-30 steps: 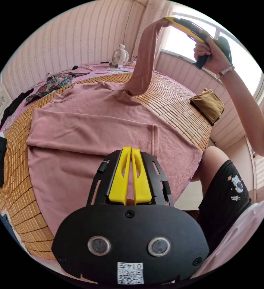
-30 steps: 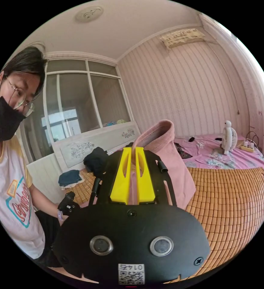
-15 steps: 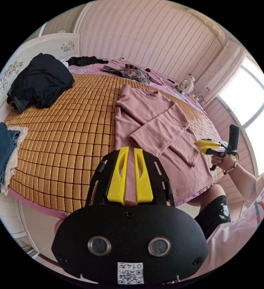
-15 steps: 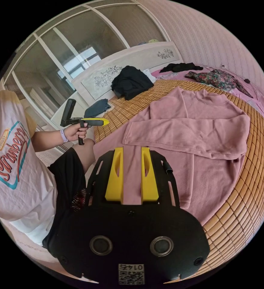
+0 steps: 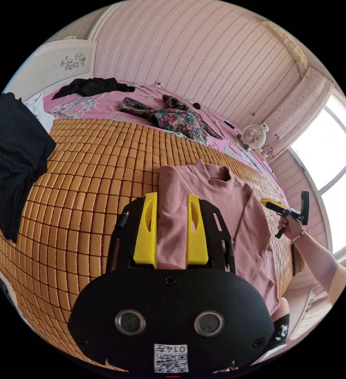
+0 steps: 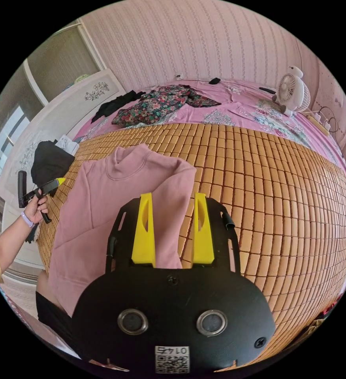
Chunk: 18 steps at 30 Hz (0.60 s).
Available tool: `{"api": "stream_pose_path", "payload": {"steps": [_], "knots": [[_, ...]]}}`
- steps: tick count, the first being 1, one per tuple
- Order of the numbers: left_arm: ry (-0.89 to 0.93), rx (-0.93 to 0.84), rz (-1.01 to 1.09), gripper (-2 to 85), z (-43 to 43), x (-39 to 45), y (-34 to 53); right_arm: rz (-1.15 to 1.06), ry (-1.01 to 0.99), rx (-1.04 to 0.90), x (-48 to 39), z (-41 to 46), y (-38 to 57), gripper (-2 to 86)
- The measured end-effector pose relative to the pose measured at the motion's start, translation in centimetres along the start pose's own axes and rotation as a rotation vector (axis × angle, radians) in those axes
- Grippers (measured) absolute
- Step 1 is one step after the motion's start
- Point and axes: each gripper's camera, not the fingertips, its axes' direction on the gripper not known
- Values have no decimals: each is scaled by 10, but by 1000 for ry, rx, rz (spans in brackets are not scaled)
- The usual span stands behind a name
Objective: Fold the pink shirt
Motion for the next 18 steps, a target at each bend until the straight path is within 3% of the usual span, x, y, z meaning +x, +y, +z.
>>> {"api": "stream_pose_path", "payload": {"steps": [6, 8, 11, 14, 18], "knots": [[-109, -170, 61, 90, 55, 1, -47, 66, -63, -77, 18, 44, -37, 66], [-71, -196, 84, 72, 54, 5, -55, 77, -93, -114, 19, 46, -45, 44], [-25, -110, 121, 42, 23, 13, -60, -51, -85, 0, 4, 18, -44, 28], [140, 33, 151, 12, -41, 20, -53, -136, -183, 146, -5, -39, -22, 27], [300, 153, 235, 14, -151, 31, 9, -262, -288, 317, -15, -138, 60, 25]]}}
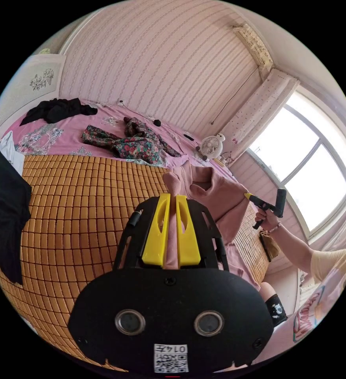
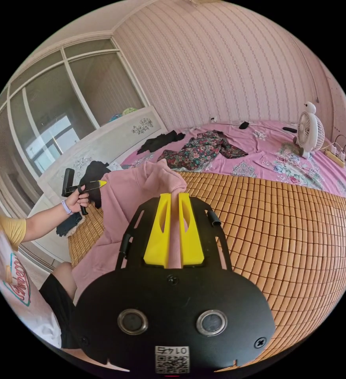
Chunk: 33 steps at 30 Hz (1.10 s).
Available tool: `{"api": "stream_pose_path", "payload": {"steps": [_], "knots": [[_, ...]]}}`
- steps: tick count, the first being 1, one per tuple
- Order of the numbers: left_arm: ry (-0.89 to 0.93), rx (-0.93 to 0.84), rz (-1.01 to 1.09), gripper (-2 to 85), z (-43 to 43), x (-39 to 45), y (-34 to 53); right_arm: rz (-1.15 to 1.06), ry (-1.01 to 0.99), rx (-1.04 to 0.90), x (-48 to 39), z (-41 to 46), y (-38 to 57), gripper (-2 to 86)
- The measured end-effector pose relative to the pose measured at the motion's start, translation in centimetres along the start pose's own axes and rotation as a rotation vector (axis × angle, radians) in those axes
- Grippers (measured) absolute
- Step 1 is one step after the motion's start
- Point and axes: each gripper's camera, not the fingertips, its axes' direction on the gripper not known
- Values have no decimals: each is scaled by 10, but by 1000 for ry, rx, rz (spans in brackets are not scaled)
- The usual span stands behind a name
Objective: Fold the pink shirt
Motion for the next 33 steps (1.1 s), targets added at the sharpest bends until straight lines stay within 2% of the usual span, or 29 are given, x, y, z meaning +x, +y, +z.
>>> {"api": "stream_pose_path", "payload": {"steps": [3, 5, 8, 10, 13, 15, 18, 21, 24, 27, 31, 33], "knots": [[90, -11, 67, 15, -70, 38, 71, 4, -80, -12, -38, -68, 63, 47], [143, -98, 14, 15, -95, 46, 126, 118, -63, -63, -58, -90, 117, 61], [55, -279, -108, 9, -108, 48, 219, 249, 128, -155, -92, -96, 212, 83], [-25, -270, -218, 6, -118, 49, 263, 324, 200, -256, -109, -82, 259, 97], [27, -186, -344, 0, -127, 60, 302, 362, 183, -279, -123, -60, 271, 111], [-15, -147, -356, -3, -118, 76, 312, 369, 208, -283, -127, -42, 266, 119], [-7, -188, -312, -4, -84, 98, 310, 394, 233, -342, -126, -4, 252, 133], [40, -257, -223, -6, -36, 133, 306, 243, 220, -343, -156, 38, 224, 91], [19, -326, -69, -7, 14, 189, 306, 115, 283, -455, -189, 100, 195, 49], [-17, -386, 107, -7, 64, 250, 314, -3, 235, -568, -214, 167, 168, 7], [-115, -438, 253, -7, 115, 294, 338, -187, 261, -700, -244, 259, 127, 4], [-123, -539, 287, -7, 144, 302, 361, -279, 288, -778, -255, 300, 110, 3]]}}
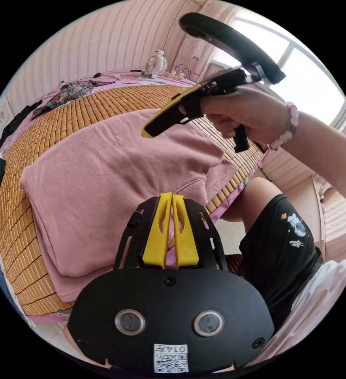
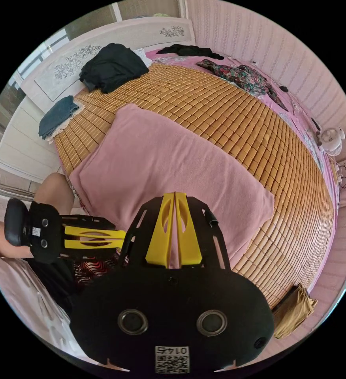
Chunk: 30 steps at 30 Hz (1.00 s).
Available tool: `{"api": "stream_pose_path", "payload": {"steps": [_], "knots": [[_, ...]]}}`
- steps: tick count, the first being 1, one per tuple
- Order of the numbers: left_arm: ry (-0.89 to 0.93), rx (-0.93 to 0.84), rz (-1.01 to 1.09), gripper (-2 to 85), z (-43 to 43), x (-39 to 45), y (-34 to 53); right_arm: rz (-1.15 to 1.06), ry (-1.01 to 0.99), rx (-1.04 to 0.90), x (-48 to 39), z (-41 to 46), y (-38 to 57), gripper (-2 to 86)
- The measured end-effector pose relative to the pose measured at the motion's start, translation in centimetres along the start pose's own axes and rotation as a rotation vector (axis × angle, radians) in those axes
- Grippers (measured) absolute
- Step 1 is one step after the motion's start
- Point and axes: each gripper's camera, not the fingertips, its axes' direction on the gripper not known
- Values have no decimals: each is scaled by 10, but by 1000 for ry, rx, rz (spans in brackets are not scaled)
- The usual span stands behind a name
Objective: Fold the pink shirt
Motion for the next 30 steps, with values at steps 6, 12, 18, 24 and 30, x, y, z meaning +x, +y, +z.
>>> {"api": "stream_pose_path", "payload": {"steps": [6, 12, 18, 24, 30], "knots": [[-23, 96, 45, -7, 23, 25, 28, -136, 61, -316, -13, 90, -119, 0], [-33, 117, 107, -7, 43, 44, 34, -226, -7, -525, -24, 124, -186, -3], [27, 45, 91, -7, 49, 43, 20, -258, 1, -523, -41, 136, -209, -5], [-108, 162, -36, -7, 43, 32, -6, -219, -62, -525, -40, 142, -227, -6], [-168, -18, -37, -7, 103, 25, -52, -299, 23, -581, -68, 148, -242, -6]]}}
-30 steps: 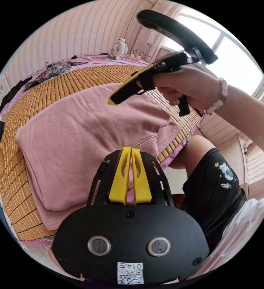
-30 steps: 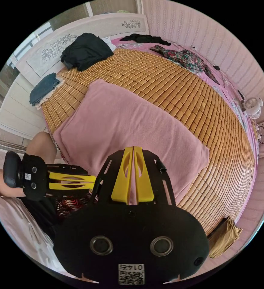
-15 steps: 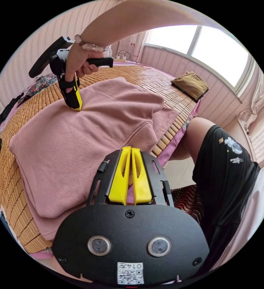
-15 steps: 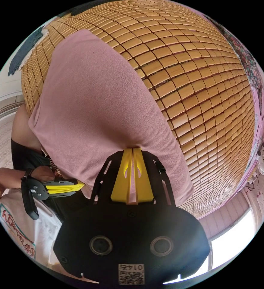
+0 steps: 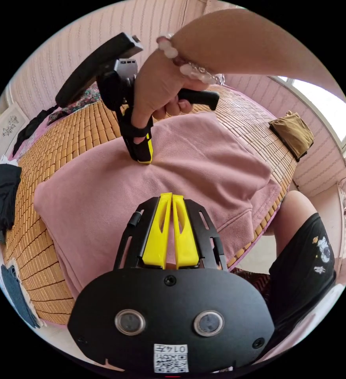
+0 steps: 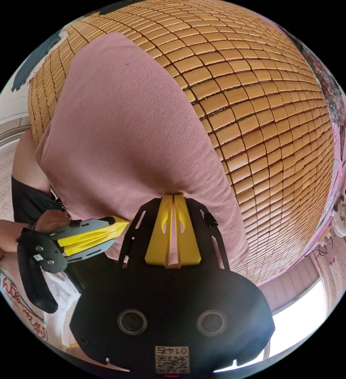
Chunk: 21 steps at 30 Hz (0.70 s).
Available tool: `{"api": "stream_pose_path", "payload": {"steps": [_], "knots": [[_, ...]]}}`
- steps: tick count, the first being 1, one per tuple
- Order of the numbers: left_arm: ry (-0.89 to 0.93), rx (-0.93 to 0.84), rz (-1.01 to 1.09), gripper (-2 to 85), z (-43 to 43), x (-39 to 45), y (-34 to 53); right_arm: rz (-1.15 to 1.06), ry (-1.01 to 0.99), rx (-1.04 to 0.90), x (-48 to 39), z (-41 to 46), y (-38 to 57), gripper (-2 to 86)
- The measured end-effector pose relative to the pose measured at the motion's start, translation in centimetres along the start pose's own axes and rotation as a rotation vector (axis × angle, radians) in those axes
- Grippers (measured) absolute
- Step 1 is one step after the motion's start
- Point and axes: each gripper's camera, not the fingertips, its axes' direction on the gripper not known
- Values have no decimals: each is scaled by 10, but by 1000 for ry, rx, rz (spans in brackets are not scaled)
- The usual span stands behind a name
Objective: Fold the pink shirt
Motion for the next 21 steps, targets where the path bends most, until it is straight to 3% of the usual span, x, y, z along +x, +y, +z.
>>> {"api": "stream_pose_path", "payload": {"steps": [3, 10, 19, 21], "knots": [[-27, -82, 77, -7, 8, 11, -13, -12, 31, -45, -9, -2, -9, -6], [-14, -85, 114, -7, -3, 27, 0, -42, 93, -158, -25, -4, -20, -6], [16, -212, 212, -7, 5, 54, 15, -6, 187, -58, -42, -7, 32, -4], [-4, -220, 191, -7, 3, 57, 14, 57, 120, 28, -31, -10, 57, -3]]}}
